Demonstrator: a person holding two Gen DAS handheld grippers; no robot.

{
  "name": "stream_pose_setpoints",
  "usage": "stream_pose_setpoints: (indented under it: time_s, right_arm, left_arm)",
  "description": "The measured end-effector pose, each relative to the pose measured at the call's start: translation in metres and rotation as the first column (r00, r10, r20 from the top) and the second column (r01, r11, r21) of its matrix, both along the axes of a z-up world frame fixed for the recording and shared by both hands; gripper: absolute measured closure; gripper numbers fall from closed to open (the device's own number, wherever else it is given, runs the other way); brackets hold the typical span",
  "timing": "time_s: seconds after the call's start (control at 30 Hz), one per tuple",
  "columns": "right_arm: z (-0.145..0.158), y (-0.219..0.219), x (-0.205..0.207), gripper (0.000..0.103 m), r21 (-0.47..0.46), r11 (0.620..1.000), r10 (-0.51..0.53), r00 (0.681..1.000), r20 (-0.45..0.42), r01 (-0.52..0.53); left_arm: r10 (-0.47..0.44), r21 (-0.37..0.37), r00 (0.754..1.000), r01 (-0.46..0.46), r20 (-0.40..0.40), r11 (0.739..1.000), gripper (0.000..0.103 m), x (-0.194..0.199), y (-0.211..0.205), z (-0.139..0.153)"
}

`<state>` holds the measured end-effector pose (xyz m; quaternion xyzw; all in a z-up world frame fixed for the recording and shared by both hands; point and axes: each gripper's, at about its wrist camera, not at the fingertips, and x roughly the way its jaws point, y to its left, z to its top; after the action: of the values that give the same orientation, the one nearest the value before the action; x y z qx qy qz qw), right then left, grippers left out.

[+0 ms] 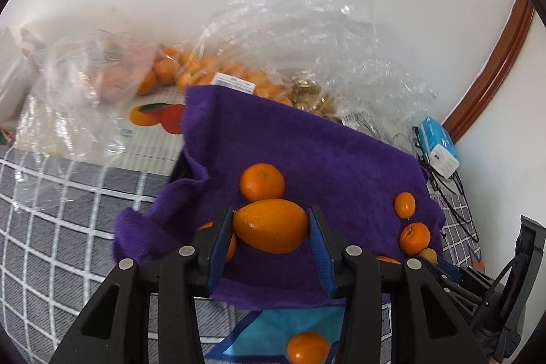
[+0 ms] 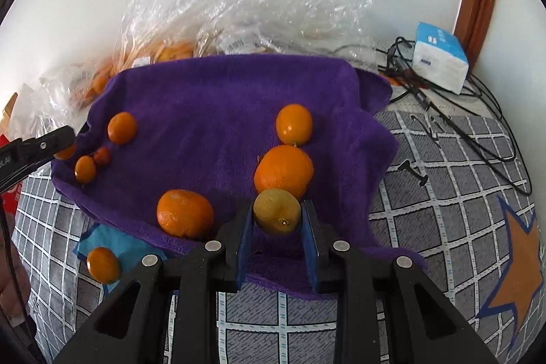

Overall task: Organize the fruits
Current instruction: 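Carry both fruits onto the purple towel and open both tools, then reach the right tool to another yellow-green fruit and grasp it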

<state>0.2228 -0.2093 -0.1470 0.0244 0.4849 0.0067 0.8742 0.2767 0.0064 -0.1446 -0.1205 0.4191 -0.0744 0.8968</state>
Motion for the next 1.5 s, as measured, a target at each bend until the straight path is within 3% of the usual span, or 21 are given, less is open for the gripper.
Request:
stream_pose_setpoints:
  time_s: [0.43, 0.57, 0.63, 0.73, 0.87, 1.07, 1.33, 1.5]
  right_arm:
    - [-0.013, -0.001, 0.005, 0.075, -0.013, 1.0, 0.017, 0.999, -0.031, -0.017]
    - [-0.011, -0.003, 0.001, 0.063, -0.016, 1.0, 0.001, 1.0, -0.021, -0.001]
    - [-0.008, -0.004, -0.003, 0.062, -0.009, 1.0, -0.005, 1.0, -0.014, 0.005]
    - [-0.001, -0.004, -0.012, 0.054, -0.008, 0.999, -0.031, 1.0, 0.003, 0.031]
    - [0.009, -0.001, -0.024, 0.053, -0.022, 0.998, -0.057, 0.998, 0.023, 0.057]
    - [0.03, 0.008, -0.05, 0.053, -0.103, 0.99, -0.084, 0.993, 0.088, 0.093]
    - [0.045, -0.001, -0.092, 0.049, -0.051, 0.978, -0.194, 0.973, 0.122, 0.201]
    - [0.035, 0.004, -0.11, 0.049, -0.028, 0.983, -0.179, 0.979, 0.098, 0.182]
  left_arm:
    - [-0.034, 0.05, 0.994, 0.039, -0.101, 0.998, 0.061, 0.025, -0.03, -0.032]
    - [-0.034, 0.035, 0.992, 0.038, -0.119, 0.999, 0.061, 0.027, -0.028, -0.038]
    - [-0.035, 0.029, 0.993, 0.039, -0.115, 0.999, 0.06, 0.027, -0.027, -0.037]
    - [-0.044, 0.006, 0.993, 0.045, -0.112, 0.999, 0.053, 0.025, -0.025, -0.031]
    - [-0.047, -0.019, 0.998, 0.046, -0.048, 0.999, 0.047, 0.011, -0.02, -0.006]
    - [-0.013, -0.016, 1.0, 0.013, 0.0, 1.0, 0.046, -0.023, 0.001, 0.017]
    - [0.036, -0.018, 0.999, -0.036, -0.003, 0.999, 0.046, -0.074, 0.049, 0.007]
    - [0.059, 0.011, 0.998, -0.059, -0.005, 0.998, 0.046, -0.104, 0.067, -0.012]
